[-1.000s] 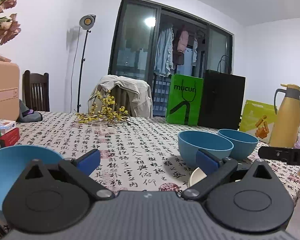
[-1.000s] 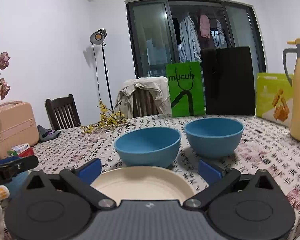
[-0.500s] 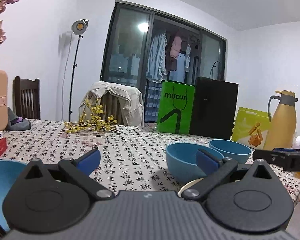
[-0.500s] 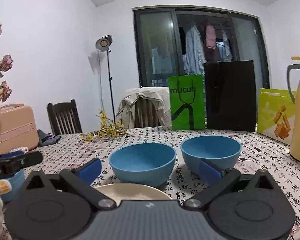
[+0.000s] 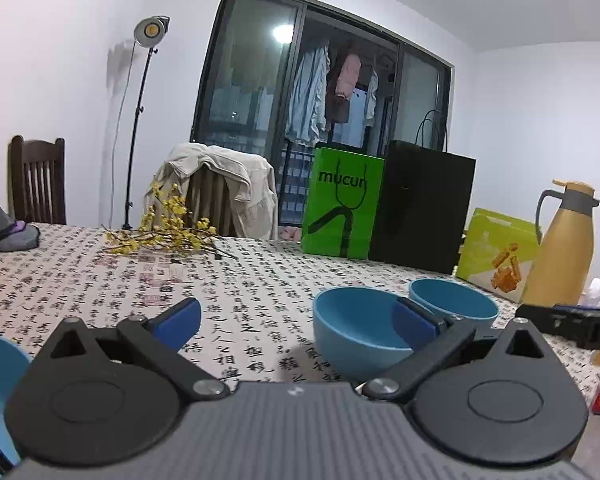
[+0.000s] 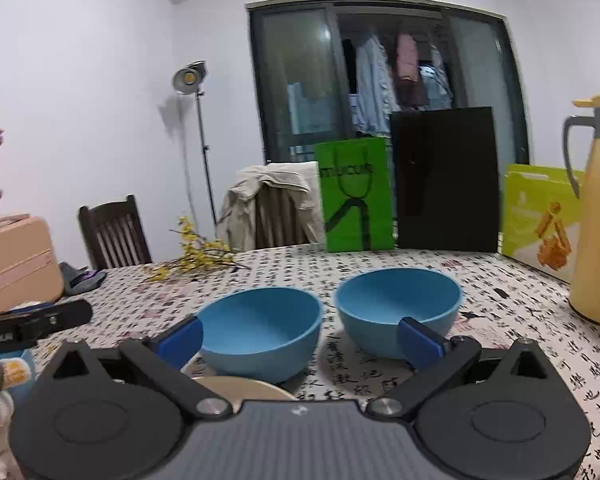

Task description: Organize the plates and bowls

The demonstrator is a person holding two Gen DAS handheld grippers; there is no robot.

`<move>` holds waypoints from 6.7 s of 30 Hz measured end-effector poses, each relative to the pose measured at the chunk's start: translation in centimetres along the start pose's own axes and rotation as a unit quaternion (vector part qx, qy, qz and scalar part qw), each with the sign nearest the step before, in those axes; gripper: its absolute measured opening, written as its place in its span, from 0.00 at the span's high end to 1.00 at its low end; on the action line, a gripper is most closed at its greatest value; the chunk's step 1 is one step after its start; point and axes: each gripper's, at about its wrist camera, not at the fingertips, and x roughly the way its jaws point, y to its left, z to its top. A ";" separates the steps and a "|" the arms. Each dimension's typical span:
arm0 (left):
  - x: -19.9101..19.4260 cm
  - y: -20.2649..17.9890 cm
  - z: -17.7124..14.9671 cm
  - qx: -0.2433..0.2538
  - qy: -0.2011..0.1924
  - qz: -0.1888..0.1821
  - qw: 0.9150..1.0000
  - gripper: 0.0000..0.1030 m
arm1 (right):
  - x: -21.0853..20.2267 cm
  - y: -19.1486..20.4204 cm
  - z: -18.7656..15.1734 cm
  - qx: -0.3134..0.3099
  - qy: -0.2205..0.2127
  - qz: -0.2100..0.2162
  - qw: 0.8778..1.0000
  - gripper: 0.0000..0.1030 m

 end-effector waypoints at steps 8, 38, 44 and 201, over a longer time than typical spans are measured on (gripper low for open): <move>0.7 -0.6 2.5 -0.005 -0.003 -0.008 1.000 0.00 | 0.4 -1.1 1.4 0.006 -0.002 0.001 1.000 0.00; 11.3 -1.5 6.0 -0.034 0.111 0.048 0.992 0.00 | 8.8 -0.1 5.7 0.055 0.099 -0.020 0.993 0.00; 14.5 -0.9 6.1 -0.059 0.164 0.087 0.981 0.00 | 10.1 -0.1 5.6 0.066 0.129 -0.030 0.989 0.00; 10.3 -0.9 6.3 -0.028 0.139 0.071 0.987 0.88 | 12.8 3.9 5.2 0.103 0.171 0.024 0.979 0.88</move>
